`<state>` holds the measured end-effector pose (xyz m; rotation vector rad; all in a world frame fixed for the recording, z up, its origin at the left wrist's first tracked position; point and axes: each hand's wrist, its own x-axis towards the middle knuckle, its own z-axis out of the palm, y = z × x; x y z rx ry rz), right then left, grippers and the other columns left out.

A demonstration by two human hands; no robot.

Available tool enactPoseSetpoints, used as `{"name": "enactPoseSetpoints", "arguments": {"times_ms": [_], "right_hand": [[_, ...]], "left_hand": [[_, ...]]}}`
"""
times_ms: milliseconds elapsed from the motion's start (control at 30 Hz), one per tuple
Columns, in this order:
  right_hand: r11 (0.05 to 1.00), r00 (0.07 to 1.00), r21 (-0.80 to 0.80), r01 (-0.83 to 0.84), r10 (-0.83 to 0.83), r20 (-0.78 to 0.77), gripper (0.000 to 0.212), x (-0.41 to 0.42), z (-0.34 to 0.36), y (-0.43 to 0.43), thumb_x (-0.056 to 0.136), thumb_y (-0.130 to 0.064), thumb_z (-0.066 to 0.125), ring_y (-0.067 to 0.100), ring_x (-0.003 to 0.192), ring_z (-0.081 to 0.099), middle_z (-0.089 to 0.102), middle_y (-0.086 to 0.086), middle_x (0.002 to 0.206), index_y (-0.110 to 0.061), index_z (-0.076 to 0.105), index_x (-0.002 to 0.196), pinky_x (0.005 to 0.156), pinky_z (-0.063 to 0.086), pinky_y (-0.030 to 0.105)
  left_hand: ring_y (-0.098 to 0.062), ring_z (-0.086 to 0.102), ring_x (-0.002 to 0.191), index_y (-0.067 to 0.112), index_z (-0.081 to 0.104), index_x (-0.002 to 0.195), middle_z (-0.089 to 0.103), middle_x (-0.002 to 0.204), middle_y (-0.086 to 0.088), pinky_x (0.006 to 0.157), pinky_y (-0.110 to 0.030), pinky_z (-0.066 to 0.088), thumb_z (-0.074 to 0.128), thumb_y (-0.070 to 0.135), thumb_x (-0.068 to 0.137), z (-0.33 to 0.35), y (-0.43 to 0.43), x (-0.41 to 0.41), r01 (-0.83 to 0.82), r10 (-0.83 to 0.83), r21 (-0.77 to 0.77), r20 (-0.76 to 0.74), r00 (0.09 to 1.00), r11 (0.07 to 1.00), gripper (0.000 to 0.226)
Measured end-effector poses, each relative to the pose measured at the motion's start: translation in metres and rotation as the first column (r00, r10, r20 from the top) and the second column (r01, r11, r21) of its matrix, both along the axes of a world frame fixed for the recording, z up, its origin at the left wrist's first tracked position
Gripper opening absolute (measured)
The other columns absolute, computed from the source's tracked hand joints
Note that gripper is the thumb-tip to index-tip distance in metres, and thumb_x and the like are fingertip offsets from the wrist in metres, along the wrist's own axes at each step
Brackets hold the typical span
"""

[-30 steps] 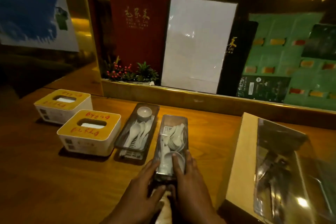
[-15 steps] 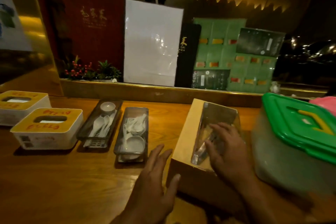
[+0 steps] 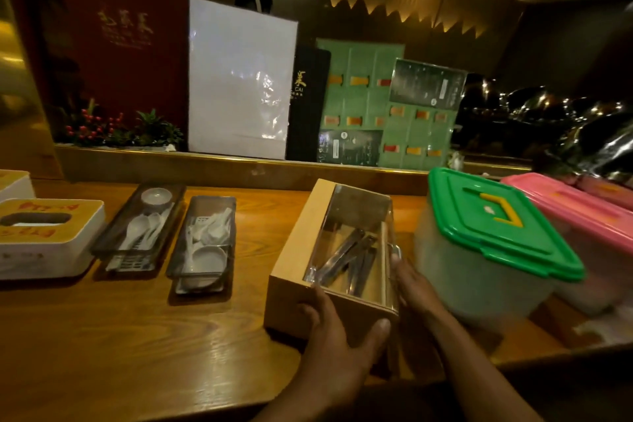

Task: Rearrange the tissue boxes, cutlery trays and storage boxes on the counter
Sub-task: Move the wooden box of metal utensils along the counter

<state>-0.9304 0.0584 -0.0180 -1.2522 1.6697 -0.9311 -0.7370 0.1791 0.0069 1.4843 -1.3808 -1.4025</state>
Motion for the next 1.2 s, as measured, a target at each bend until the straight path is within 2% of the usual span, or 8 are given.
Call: {"name": "enactPoseSetpoints", "arguments": {"times_ms": [133,267,400,533,767,867,1033,1200], "right_hand": [[0.997,0.982,0.071,-0.004,-0.01,0.191,0.041,0.013,0.016,-0.017,0.091,-0.058,0.053,0.021,0.089,0.067,0.069,0.002,0.101,-0.027,0.059,0.118,0.068,0.056,0.036],[0.994,0.941,0.106,0.017,-0.052,0.335,0.042,0.014,0.0,-0.052,0.087,-0.064,0.058,0.031,0.094,0.072,0.075,0.008,0.104,-0.033,0.066,0.113,0.08,0.059,0.051],[0.992,0.902,0.077,0.104,-0.127,0.413,0.028,0.009,-0.01,-0.104,0.099,-0.037,0.053,0.036,0.09,0.072,0.074,0.018,0.103,-0.017,0.069,0.111,0.065,0.059,0.042],[0.997,0.932,0.034,0.075,-0.082,0.353,0.017,0.007,-0.034,-0.149,0.095,-0.029,0.058,0.029,0.086,0.073,0.076,0.01,0.101,-0.031,0.072,0.104,0.078,0.06,0.053],[0.998,0.945,-0.02,0.06,-0.051,0.324,0.091,-0.009,-0.073,-0.208,0.054,-0.035,0.08,0.031,0.102,0.068,0.066,0.004,0.124,-0.064,0.039,0.13,0.082,0.057,0.056],[0.98,0.985,-0.106,0.17,-0.17,0.007,0.118,-0.008,-0.079,-0.213,0.039,-0.052,0.078,0.037,0.107,0.061,0.057,0.007,0.131,-0.074,0.011,0.134,0.081,0.056,0.059],[0.958,0.904,-0.198,0.21,-0.267,-0.334,0.152,0.013,-0.054,-0.181,0.044,-0.061,0.081,0.05,0.13,0.04,0.03,0.022,0.155,-0.039,-0.03,0.145,0.106,0.033,0.066],[0.95,0.899,-0.223,0.221,-0.287,-0.332,0.152,0.024,-0.05,-0.152,0.049,-0.074,0.074,0.044,0.14,0.027,0.016,0.02,0.16,-0.026,-0.034,0.145,0.113,0.021,0.062]], "left_hand": [[-0.031,-0.002,0.153,0.036,-0.038,0.143,-0.041,0.156,-0.007,0.12,-0.043,0.016,0.058,0.076,0.066,-0.001,-0.022,-0.007,-0.096,0.096,-0.005,0.007,0.995,0.995,0.129],[-0.032,-0.006,0.153,0.038,-0.038,0.142,-0.039,0.157,-0.005,0.122,-0.052,0.017,0.058,0.083,0.057,-0.007,-0.063,-0.001,-0.233,0.234,-0.035,0.004,0.972,0.972,0.136],[-0.03,0.003,0.153,0.046,-0.035,0.142,-0.013,0.167,-0.001,0.119,-0.058,0.022,0.058,0.098,0.044,-0.012,-0.117,0.013,-0.371,0.372,-0.048,0.003,0.928,0.927,0.145],[-0.032,0.022,0.15,0.05,-0.021,0.148,0.011,0.168,0.0,0.115,-0.058,0.031,0.069,0.07,0.071,-0.018,-0.164,0.038,-0.434,0.434,-0.077,-0.01,0.901,0.898,0.12],[-0.022,0.063,0.112,0.041,0.041,0.144,0.061,0.134,-0.003,0.082,-0.043,0.056,0.069,0.021,0.09,-0.014,-0.225,0.078,-0.564,0.547,-0.098,-0.156,0.822,0.82,0.064],[-0.022,0.064,0.107,0.036,0.056,0.133,0.067,0.118,0.002,0.078,-0.041,0.055,0.059,0.012,0.096,-0.01,-0.239,0.088,-0.604,0.587,-0.122,-0.149,0.796,0.788,0.044],[-0.023,0.066,0.106,0.032,0.067,0.121,0.071,0.106,0.004,0.093,-0.051,0.054,0.057,0.016,0.099,-0.005,-0.253,0.101,-0.678,0.669,-0.116,-0.114,0.735,0.726,0.029],[-0.019,0.063,0.097,0.037,0.066,0.109,0.067,0.1,0.005,0.092,-0.048,0.053,0.052,0.029,0.101,-0.001,-0.256,0.102,-0.682,0.677,-0.142,-0.087,0.731,0.718,0.018]]}}
